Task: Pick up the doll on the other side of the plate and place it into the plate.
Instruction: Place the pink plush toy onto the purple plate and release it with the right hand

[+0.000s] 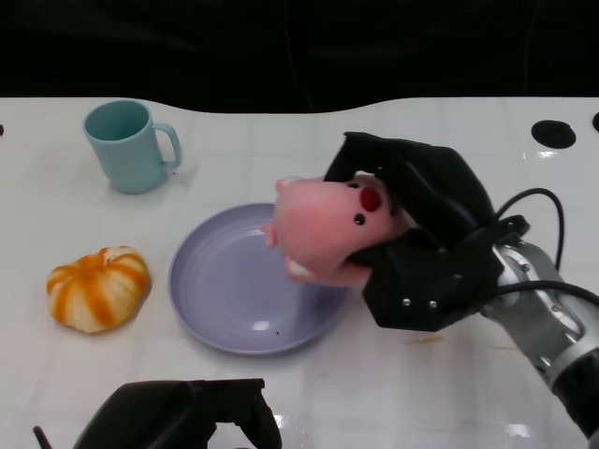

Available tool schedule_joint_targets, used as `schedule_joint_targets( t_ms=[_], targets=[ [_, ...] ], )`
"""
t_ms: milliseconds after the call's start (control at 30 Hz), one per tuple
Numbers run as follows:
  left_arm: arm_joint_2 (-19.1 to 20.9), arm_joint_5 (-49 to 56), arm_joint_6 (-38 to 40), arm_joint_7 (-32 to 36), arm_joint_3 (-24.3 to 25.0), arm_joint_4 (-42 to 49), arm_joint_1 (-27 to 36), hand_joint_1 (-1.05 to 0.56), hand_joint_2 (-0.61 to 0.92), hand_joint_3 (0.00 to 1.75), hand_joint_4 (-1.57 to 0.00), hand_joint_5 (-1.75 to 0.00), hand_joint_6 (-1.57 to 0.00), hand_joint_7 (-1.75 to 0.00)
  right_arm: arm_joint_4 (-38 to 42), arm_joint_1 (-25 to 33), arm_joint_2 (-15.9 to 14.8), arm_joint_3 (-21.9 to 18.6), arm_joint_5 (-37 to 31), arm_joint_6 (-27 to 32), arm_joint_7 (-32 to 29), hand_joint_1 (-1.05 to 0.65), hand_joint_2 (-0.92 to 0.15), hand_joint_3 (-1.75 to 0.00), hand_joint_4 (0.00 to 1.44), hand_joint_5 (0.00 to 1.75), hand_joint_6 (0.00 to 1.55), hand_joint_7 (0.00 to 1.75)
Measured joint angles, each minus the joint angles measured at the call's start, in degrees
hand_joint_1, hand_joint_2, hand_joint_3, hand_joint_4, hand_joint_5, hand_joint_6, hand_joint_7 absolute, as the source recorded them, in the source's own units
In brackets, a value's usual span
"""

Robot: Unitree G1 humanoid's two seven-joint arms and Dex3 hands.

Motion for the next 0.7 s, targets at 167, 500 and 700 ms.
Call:
schedule_joint_targets(
  t_ms=[167,500,700],
  targets=[
    [-0.76,1.73,-0.01,0.19,-0.82,-0.04,0.11,-0.28,0.92,0.35,-0.67,-1.60,-0.73,-0.98,3.14,-3.77,3.43,2.47,-1.31,0.05,-0.04,-0.23,-0.29,-1.42,0.96,1.75,0.72,1.75],
    [-1.69,3.34,-0.15,0.57,-1.54,-0.13,0.16,-0.28,0.92,0.36,-0.67,-1.61,-0.71,-1.01,10.64,-9.11,9.53,5.89,-3.03,2.91,0.20,-0.22,-0.34,-1.22,0.92,1.75,0.68,1.75],
    [-2.13,3.42,-0.17,0.57,-1.58,-0.14,0.20,-0.28,0.92,0.35,-0.66,-1.64,-0.70,-1.02,13.68,-10.06,11.56,6.51,-2.96,3.65,1.10,-0.22,-0.44,-0.98,0.84,1.67,0.85,0.88]
  ],
)
